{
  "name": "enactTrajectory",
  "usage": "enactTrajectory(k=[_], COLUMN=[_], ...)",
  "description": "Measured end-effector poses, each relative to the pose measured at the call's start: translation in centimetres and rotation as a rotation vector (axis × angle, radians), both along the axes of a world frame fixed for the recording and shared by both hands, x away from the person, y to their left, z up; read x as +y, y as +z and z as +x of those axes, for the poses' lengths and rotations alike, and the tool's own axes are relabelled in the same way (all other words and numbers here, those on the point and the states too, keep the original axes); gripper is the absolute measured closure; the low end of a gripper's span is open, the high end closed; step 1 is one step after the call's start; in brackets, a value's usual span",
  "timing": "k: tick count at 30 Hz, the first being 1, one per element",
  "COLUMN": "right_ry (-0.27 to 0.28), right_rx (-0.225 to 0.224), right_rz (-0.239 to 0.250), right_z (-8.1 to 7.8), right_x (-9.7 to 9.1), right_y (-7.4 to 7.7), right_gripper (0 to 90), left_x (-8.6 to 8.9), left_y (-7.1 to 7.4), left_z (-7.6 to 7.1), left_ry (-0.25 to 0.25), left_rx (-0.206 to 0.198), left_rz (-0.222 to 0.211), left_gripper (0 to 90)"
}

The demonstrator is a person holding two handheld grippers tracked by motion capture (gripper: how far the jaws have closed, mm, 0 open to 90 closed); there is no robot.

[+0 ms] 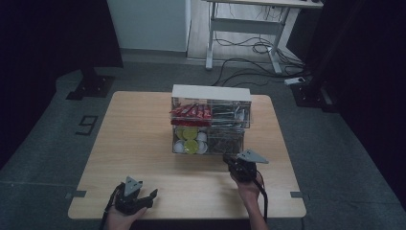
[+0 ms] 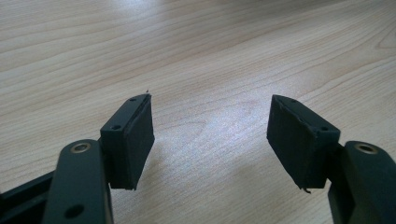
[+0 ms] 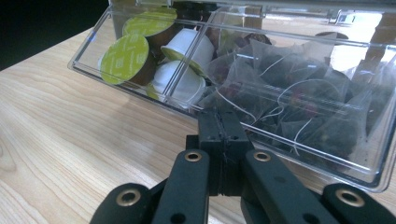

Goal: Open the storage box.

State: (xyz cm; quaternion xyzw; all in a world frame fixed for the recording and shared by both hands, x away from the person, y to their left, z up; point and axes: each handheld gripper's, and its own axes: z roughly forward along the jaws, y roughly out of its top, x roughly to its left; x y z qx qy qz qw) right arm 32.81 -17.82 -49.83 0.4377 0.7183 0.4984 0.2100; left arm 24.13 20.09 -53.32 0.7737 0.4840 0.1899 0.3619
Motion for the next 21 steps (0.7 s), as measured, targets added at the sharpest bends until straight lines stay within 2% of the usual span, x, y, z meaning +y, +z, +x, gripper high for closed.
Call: enactTrajectory(k=[21], right_ry=[-0.003], right_rx=[0.035], right_rz=[-0.013], right_z=[0.5], right_x=[0.0], right_y=[-1.5], right_gripper=[89.1], left_x=[-0.1], left_y=[-0.2], left_z=[0.1], left_ry=[-0.006], left_rx=[0.008], left_rz=[0.003], left_gripper=[31.7])
